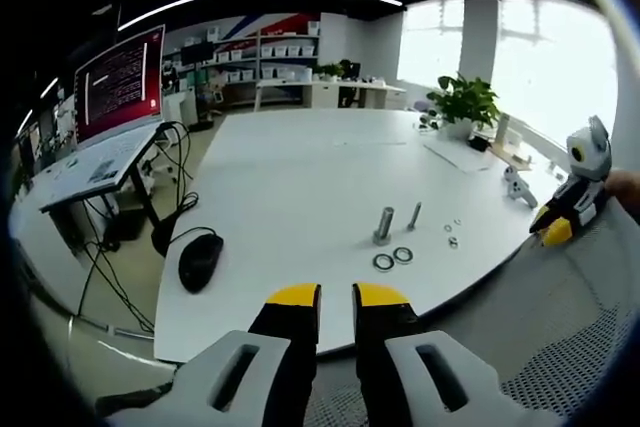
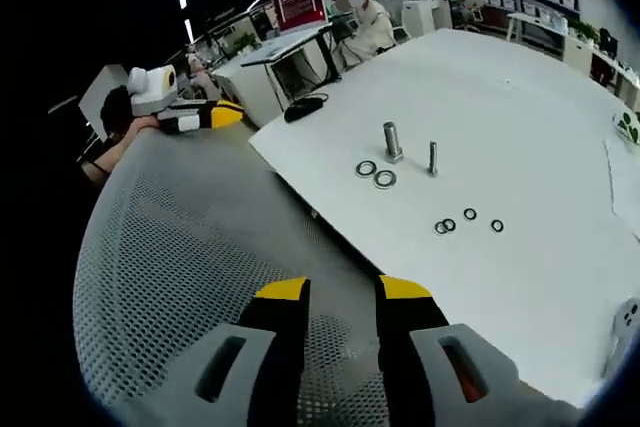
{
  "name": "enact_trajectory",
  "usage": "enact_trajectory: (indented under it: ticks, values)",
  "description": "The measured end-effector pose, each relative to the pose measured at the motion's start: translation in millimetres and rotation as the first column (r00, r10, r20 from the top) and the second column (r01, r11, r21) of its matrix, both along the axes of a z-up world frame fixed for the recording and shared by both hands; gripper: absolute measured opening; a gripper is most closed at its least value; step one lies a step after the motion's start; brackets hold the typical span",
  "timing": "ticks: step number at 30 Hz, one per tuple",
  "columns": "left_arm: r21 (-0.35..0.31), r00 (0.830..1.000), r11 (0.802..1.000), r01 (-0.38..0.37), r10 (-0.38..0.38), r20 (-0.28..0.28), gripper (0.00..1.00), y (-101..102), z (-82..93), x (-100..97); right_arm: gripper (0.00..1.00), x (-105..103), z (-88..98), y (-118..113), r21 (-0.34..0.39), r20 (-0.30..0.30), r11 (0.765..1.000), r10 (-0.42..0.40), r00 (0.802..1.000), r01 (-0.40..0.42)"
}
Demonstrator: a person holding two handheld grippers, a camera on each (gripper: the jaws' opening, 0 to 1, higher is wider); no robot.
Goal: Place the washer onto the threaded stud by aligning its center hole with the stud, sliding it down to the base, and recovering from edge contact or off-axis alignment until the washer reaches the visible bottom stop.
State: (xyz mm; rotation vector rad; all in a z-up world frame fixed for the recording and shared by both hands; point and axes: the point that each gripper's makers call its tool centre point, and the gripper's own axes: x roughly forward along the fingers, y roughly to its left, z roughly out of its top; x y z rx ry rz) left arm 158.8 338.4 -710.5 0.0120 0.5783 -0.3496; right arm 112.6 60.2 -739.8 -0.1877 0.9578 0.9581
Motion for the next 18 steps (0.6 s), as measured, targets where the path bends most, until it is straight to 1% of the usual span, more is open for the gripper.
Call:
enact_trajectory:
  ticks: [1,2,3,10,13,17,18]
  values:
    - [-0.006,1.0,1.0,0.002,-0.002,0.005,0.1,-1,1.0,0.2,0.29,1,0.1,1,-0.006,0.005,1.0,0.013,1.0,-0.013]
    - [-0.01,1.0,1.0,0.0,0.0,0.009,0.1,-1,1.8,0.4,0.29,3,0.7,3,-0.026,0.022,0.998,0.063,0.998,-0.063]
    - [-0.011,1.0,1.0,-0.002,0.002,0.011,0.1,-1,2.0,0.6,0.29,5,1.3,5,-0.036,0.028,0.996,0.087,0.996,-0.086]
    - [-0.016,1.0,1.0,-0.003,0.003,0.015,0.1,-1,2.2,1.5,0.29,23,5.6,29,-0.068,0.032,0.98,0.192,0.981,-0.189]
    - [-0.018,1.0,1.0,-0.006,0.006,0.017,0.1,-1,2.6,2.1,0.29,31,2.3,37,-0.116,0.037,0.957,0.273,0.961,-0.267]
    - [-0.018,1.0,1.0,-0.007,0.007,0.018,0.1,-1,2.6,1.8,0.29,40,-3.3,48,-0.143,0.034,0.938,0.324,0.945,-0.317]
    - [-0.018,1.0,1.0,-0.005,0.006,0.017,0.1,-1,2.7,1.8,0.29,43,-5.2,53,-0.146,0.046,0.926,0.357,0.933,-0.347]
